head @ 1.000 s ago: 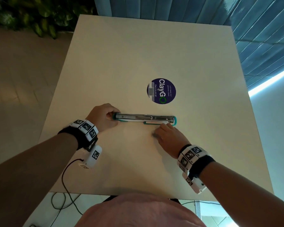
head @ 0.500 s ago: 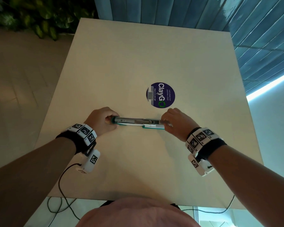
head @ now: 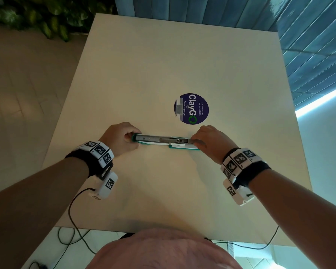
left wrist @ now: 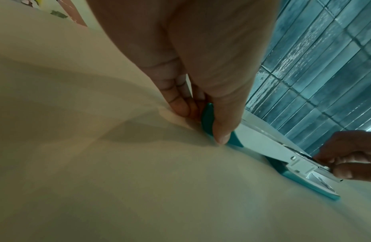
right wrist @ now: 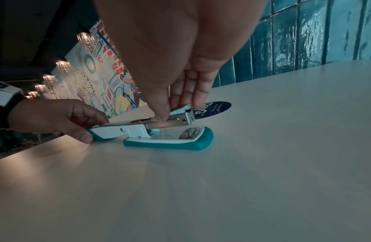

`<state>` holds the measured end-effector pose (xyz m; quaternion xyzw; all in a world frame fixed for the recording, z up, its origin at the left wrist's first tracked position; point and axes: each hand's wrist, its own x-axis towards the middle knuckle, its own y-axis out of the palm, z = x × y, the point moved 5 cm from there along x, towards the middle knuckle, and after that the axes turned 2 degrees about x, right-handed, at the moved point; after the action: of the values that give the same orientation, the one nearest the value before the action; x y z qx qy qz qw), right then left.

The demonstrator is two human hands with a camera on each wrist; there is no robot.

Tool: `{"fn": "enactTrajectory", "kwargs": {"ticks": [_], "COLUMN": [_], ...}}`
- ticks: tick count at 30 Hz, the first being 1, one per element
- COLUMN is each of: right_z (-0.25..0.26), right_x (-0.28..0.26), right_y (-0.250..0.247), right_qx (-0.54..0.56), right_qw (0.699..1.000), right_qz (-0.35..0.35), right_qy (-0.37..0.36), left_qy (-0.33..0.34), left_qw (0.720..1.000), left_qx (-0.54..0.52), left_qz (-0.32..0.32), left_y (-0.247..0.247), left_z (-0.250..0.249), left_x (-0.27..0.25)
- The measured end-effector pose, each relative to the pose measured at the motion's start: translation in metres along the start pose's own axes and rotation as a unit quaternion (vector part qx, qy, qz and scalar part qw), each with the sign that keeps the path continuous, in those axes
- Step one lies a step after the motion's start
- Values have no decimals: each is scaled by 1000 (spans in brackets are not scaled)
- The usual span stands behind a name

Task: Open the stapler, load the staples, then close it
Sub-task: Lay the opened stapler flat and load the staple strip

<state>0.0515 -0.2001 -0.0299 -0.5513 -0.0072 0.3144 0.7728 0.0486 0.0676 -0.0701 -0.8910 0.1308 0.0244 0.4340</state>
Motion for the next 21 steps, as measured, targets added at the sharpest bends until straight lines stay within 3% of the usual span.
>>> {"fn": "enactTrajectory", "kwargs": {"ticks": [6,12,16,21], "right_z": [-3,-23,-40,-39], "right_x": [-1,-10,-13,-15], "right_y": [3,10,18,22], "right_qx": [26,113,122,159], "right_qw": [999,988,985,978], "right_qz": [-20,-90,-67,-110], "right_qy": [3,50,98,83], "left_qy": [-4,-2,-2,-12], "left_qw": [1000,1000,1000,1000], "left_qx": [2,2,9,-1], "left_qz": [-1,1,8,16], "left_y": [0,0,0,0], "left_z": [2,0,-1,2], "left_x": [0,0,1,0]}}
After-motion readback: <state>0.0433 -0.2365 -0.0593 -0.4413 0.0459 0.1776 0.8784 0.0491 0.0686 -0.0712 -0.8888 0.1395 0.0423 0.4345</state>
